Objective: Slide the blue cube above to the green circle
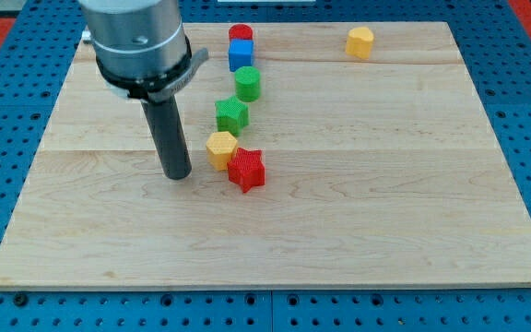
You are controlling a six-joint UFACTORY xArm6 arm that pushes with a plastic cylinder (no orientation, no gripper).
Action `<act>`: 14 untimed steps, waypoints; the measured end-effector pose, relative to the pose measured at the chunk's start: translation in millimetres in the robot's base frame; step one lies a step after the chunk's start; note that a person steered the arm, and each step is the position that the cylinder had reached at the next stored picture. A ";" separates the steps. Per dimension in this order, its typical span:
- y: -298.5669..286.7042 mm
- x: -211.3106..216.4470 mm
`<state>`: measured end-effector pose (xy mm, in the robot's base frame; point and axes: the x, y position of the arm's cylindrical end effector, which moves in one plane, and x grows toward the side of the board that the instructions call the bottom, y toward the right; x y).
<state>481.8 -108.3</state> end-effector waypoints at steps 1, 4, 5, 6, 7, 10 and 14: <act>0.4 -25.1; 38.5 -23.4; 38.5 -29.5; 33.3 -31.6; -8.1 -39.7; 18.2 -104.0; 39.1 -119.4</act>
<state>362.4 -69.2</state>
